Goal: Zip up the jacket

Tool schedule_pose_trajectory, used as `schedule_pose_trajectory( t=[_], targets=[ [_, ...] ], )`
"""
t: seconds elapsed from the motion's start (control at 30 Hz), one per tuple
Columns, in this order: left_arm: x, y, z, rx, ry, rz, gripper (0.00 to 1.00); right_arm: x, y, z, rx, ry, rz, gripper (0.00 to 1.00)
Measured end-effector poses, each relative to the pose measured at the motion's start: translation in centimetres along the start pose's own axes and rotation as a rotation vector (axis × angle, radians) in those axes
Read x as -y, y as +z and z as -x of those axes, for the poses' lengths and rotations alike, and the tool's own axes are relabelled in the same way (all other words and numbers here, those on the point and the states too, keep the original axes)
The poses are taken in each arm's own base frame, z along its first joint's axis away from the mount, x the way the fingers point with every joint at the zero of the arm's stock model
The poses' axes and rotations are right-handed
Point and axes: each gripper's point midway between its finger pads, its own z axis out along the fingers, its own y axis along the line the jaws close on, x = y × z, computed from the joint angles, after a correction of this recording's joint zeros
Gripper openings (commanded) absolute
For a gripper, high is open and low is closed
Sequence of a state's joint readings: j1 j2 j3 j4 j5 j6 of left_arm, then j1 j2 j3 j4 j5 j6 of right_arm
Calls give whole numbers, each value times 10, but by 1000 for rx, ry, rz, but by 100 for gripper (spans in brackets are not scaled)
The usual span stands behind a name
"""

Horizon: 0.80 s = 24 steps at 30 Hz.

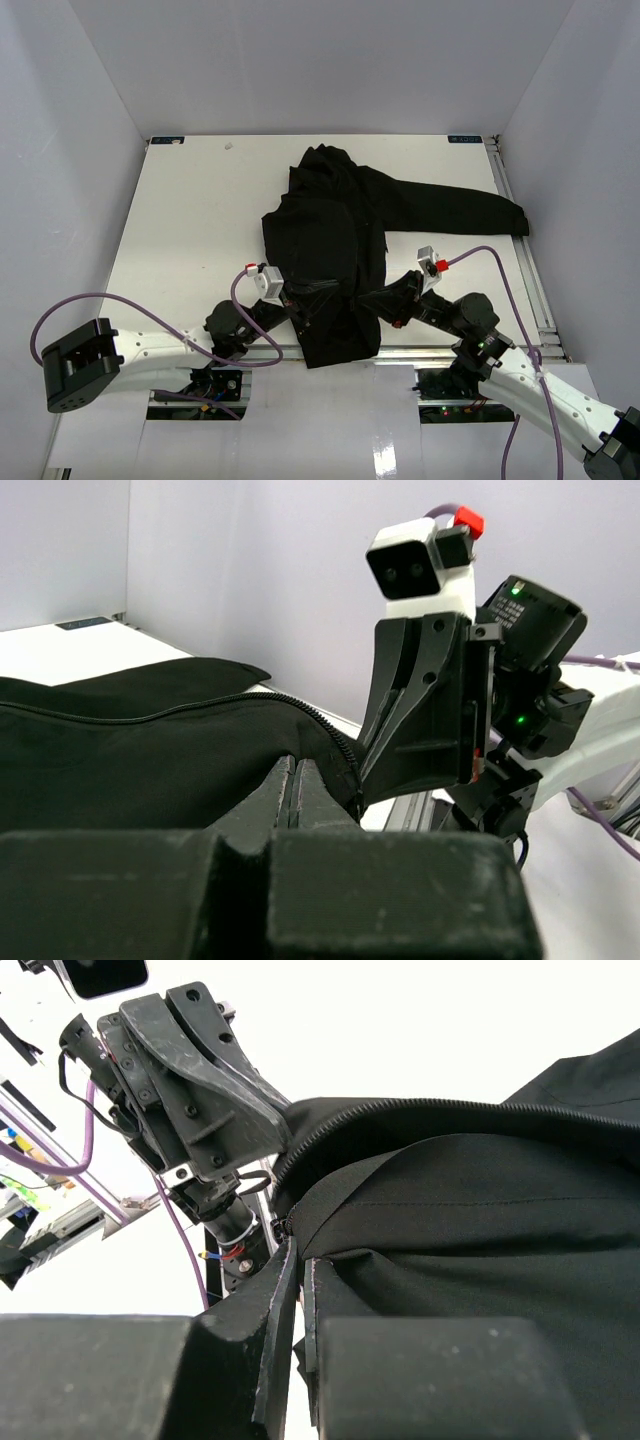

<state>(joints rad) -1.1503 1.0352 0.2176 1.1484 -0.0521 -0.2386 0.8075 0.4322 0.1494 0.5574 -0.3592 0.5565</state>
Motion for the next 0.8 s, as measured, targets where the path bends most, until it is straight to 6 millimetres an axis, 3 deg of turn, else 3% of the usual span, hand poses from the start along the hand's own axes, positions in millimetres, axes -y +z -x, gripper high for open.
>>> schedule_pose_trajectory(
  t=[0.8],
  targets=[
    [-9,1,-5,-7,27,42,0,5,1,6,33,26,-40,8]
  ],
)
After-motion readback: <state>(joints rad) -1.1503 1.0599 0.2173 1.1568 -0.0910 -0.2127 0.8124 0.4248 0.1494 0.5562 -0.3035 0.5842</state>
